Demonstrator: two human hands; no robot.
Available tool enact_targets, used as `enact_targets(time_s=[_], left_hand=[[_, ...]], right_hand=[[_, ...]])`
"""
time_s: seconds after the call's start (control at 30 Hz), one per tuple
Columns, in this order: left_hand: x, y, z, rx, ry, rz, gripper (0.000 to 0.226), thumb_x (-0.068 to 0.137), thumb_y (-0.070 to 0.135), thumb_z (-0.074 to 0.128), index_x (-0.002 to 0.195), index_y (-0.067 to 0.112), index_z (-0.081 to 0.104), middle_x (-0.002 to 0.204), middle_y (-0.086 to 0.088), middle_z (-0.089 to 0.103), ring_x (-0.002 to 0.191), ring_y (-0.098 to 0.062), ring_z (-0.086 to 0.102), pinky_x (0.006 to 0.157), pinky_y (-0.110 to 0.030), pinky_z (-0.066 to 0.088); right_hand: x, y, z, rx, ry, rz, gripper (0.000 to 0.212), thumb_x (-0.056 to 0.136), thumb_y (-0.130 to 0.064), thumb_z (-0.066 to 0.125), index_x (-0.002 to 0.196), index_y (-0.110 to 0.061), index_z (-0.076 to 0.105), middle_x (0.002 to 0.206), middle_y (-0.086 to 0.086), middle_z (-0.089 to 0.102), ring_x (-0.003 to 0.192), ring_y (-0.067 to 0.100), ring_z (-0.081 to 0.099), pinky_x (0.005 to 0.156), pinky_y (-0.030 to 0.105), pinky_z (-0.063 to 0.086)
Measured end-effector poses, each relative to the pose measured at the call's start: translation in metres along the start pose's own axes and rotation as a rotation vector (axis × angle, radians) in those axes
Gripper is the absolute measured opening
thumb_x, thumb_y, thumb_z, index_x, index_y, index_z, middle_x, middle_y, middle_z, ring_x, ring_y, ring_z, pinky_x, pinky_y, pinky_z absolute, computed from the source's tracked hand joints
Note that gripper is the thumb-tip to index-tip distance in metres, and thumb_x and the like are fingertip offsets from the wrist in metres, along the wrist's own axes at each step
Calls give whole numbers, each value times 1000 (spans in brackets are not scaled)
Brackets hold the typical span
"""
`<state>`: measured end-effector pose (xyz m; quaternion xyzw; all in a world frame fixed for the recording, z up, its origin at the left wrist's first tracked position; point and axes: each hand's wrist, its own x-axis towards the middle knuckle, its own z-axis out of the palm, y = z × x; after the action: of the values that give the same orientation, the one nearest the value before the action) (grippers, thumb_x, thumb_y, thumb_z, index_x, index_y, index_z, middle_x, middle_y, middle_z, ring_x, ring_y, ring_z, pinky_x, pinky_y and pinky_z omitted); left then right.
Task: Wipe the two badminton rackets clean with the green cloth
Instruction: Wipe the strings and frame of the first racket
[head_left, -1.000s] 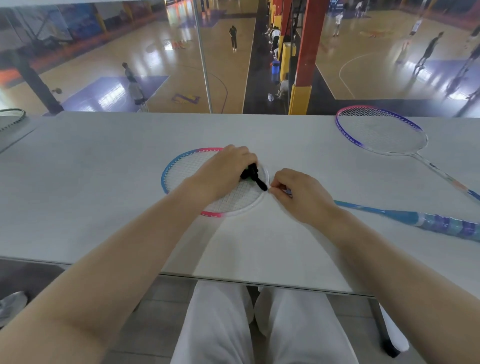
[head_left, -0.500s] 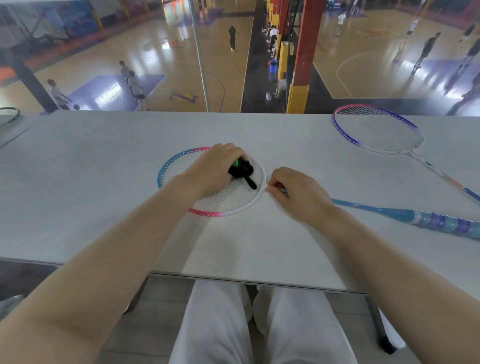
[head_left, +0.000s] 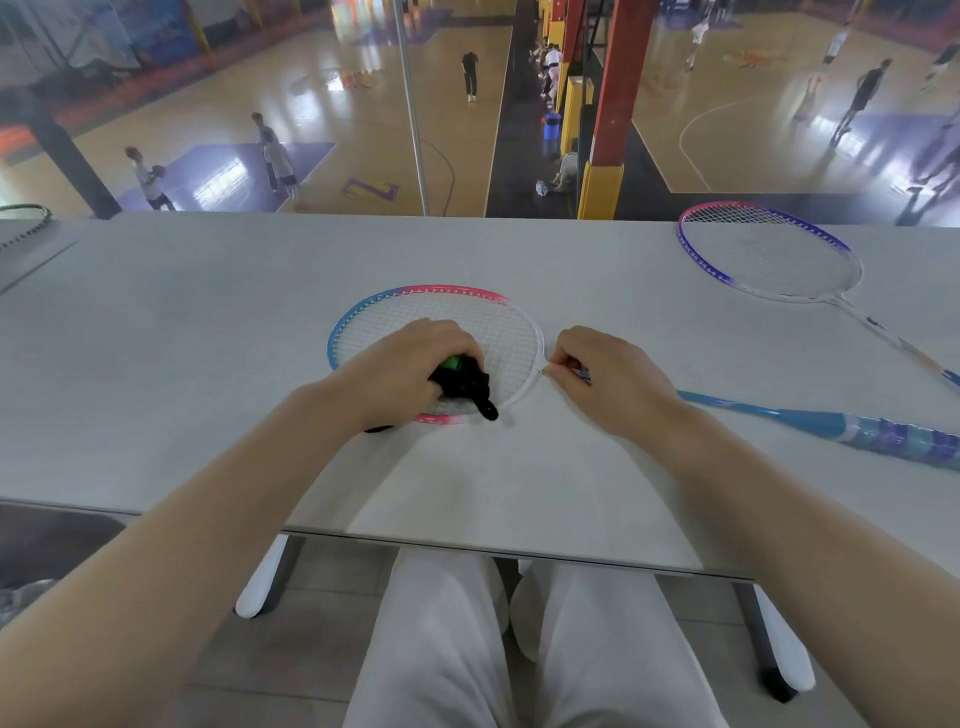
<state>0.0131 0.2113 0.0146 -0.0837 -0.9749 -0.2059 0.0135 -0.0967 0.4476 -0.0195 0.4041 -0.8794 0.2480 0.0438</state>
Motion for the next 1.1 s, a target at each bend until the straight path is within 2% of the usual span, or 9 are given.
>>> enact_targets(time_s=[0.13, 0.33, 0.47, 0.6, 0.77, 0.97, 1.1], left_hand=[[31, -9, -1, 86, 84, -46, 41, 82, -3, 57, 107, 29, 61, 110, 10, 58, 108, -15, 49, 95, -35, 41], [84, -18, -1, 178, 177, -79, 36, 85, -3, 54, 112, 20, 61, 112, -2, 58, 105, -23, 47, 86, -34, 39], [95, -18, 1, 187, 222, -112, 34, 86, -2, 54, 113, 17, 61, 113, -4, 58, 100, -18, 43, 82, -29, 34], [77, -16, -1, 141, 169, -95, 40, 82, -5, 53, 112, 20, 61, 112, 0, 58, 106, -22, 46, 87, -31, 35], [31, -10, -6, 65, 88, -62, 42, 79, -4, 57, 105, 29, 63, 106, 12, 60, 103, -12, 51, 93, -34, 43], [-26, 0, -10, -21, -28, -21, 38, 79, 1, 67, 102, 32, 66, 101, 18, 59, 99, -5, 52, 91, -25, 41], [-43, -6, -16, -75, -68, -35, 48, 77, -6, 60, 102, 33, 67, 104, 20, 60, 102, 1, 54, 94, -23, 42]], right_hand=[[0, 2, 2, 9, 22, -38, 16, 96, -26, 57, 82, -19, 52, 80, -8, 52, 73, 15, 48, 66, 31, 41], [0, 5, 4, -2, 40, -63, 13, 95, -27, 57, 87, -17, 56, 84, -6, 57, 74, 16, 51, 65, 30, 38], [1, 6, 4, -9, 39, -70, 13, 95, -27, 57, 88, -16, 56, 84, -6, 56, 74, 17, 52, 66, 33, 42], [0, 4, 3, -1, 25, -64, 13, 96, -27, 57, 88, -17, 56, 84, -6, 56, 74, 17, 52, 67, 32, 43], [-1, 0, 1, 9, 19, -25, 13, 96, -28, 57, 88, -17, 56, 84, -9, 54, 75, 14, 49, 65, 28, 34], [-2, -4, -2, 10, -9, 17, 13, 96, -29, 56, 88, -18, 56, 87, -6, 58, 79, 15, 51, 66, 28, 35], [-2, -7, -3, 7, -16, 38, 13, 96, -28, 56, 89, -17, 56, 86, -7, 57, 78, 15, 51, 65, 28, 33]])
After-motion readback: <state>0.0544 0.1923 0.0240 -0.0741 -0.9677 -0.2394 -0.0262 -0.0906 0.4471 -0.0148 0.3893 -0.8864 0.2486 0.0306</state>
